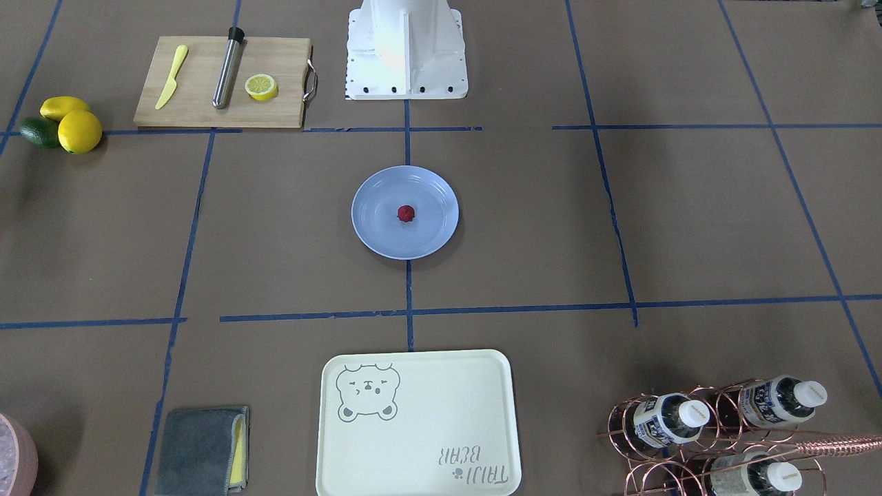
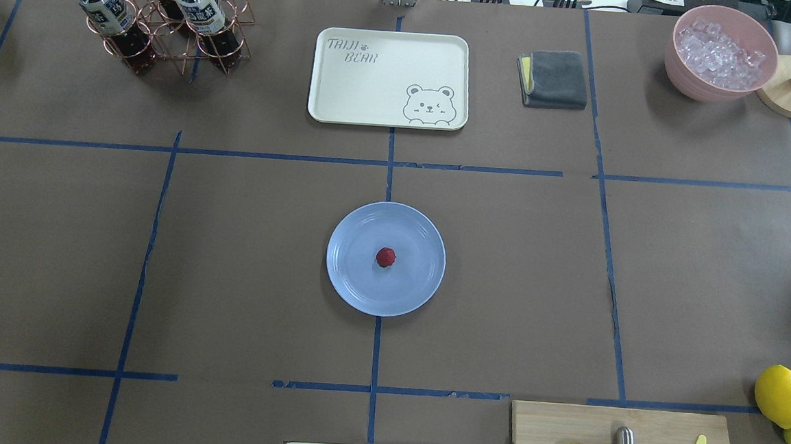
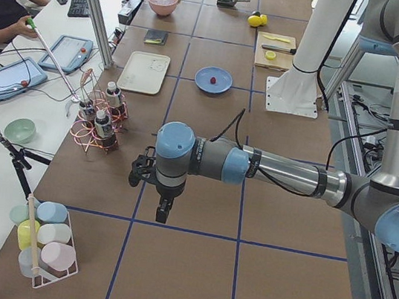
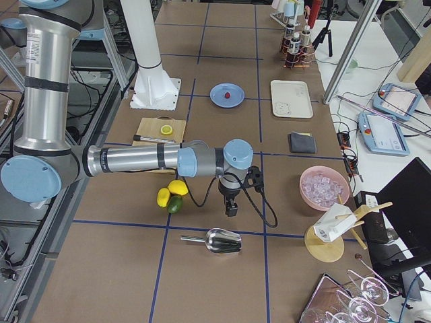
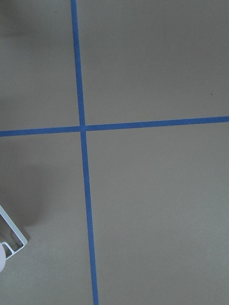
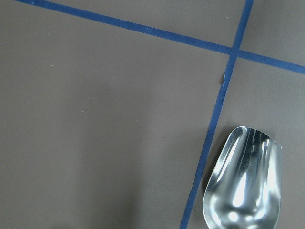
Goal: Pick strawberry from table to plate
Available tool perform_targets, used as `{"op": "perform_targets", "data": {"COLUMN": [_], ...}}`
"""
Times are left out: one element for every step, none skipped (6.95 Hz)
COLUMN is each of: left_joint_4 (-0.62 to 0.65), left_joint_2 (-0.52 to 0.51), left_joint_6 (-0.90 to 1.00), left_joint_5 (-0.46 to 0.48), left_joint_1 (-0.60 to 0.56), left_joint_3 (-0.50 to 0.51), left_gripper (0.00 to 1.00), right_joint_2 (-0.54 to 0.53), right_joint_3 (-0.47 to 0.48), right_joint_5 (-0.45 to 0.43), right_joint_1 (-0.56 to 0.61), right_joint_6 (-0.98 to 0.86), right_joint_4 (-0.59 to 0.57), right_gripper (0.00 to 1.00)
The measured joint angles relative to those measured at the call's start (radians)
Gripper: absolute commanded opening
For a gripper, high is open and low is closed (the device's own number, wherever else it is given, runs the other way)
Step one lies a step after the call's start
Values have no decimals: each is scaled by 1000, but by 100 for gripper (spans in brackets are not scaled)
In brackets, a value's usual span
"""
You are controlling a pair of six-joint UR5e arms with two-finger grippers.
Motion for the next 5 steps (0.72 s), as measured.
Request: {"op": "perform_targets", "data": {"left_joint_4": [0, 3, 6, 8, 9], "left_joint_2": [1, 3, 6, 8, 9], "left_joint_6": [0, -1, -1, -1, -1], "left_joint_5": [-1, -2, -3, -7, -13], "left_joint_1": [13, 24, 29, 31, 32], "left_joint_3": [3, 3, 3, 2, 2], "left_gripper": [100, 100, 100, 100, 100], "right_joint_2": [-3, -4, -5, -5, -5], "right_joint_3": [-3, 0, 12, 31, 44], "right_joint_5": [0, -1, -5, -11, -15], "right_joint_1": [0, 1, 1, 1, 1], "right_joint_6": [1, 2, 5, 12, 27], "right_joint_4": [-1, -1, 0, 1, 2], "right_gripper": [100, 100, 100, 100, 100]}}
